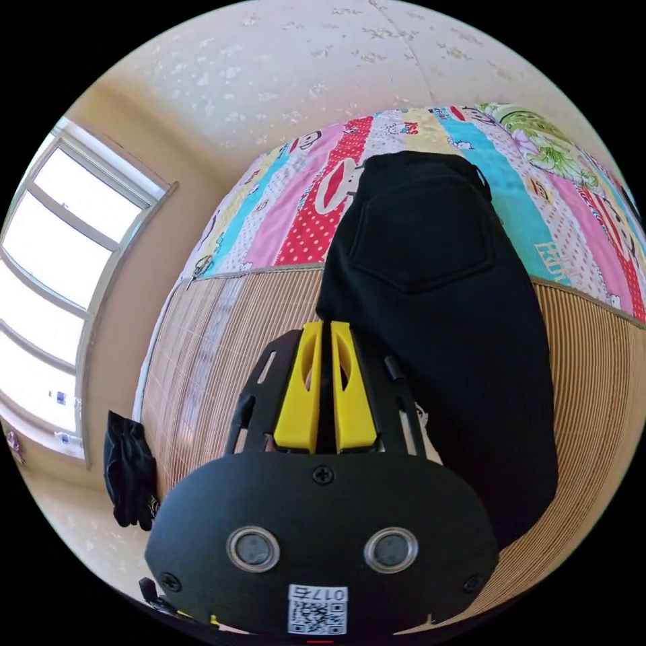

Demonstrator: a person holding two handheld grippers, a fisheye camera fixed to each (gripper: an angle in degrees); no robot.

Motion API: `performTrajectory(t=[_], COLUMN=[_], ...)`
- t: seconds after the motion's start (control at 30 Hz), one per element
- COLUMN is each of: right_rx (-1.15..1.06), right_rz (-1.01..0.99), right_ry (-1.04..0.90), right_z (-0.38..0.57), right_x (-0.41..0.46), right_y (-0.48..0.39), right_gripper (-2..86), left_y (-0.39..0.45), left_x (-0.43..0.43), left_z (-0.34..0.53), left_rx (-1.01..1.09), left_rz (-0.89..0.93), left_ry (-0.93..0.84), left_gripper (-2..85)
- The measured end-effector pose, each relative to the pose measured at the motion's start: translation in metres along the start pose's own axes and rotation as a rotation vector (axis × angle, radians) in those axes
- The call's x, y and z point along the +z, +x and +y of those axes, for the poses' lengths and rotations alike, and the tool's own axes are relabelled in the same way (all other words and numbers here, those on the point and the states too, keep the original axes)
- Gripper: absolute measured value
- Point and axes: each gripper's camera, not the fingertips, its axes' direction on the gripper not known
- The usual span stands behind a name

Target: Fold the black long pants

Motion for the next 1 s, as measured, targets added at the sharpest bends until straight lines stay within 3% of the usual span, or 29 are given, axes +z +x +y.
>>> performTrajectory(t=[0.17,0.3,0.43,0.53,0.7,0.83,0.93,1.0], right_rx=[-0.121,-0.169,0.012,0.206,0.315,0.252,0.287,0.278], right_rz=[-0.146,-0.107,-0.046,-0.06,-0.109,-0.171,-0.26,-0.217], right_ry=[-0.036,-0.211,-0.305,-0.223,-0.286,-0.355,-0.231,-0.204], right_z=[0.071,0.219,0.379,0.462,0.522,0.52,0.504,0.502], right_x=[-0.051,-0.095,-0.115,-0.133,-0.14,-0.162,-0.219,-0.241], right_y=[-0.021,-0.035,-0.037,-0.052,-0.09,-0.101,-0.092,-0.088], right_gripper=[3.4,5.4,7.5,8.0,6.8,3.9,3.4,3.3], left_y=[-0.001,-0.002,0.004,0.009,0.019,0.024,0.049,0.059], left_x=[0.002,0.002,0.007,0.012,0.018,0.026,0.013,0.01], left_z=[-0.002,-0.009,-0.017,-0.023,-0.03,-0.026,-0.019,-0.01], left_rx=[0.043,0.053,0.109,0.153,0.245,0.337,0.397,0.435], left_rz=[-0.083,-0.102,-0.183,-0.245,-0.322,-0.378,-0.177,-0.083], left_ry=[-0.078,-0.146,-0.228,-0.293,-0.389,-0.415,-0.405,-0.389], left_gripper=[4.0,4.1,4.1,4.1,4.1,3.5,2.1,1.6])
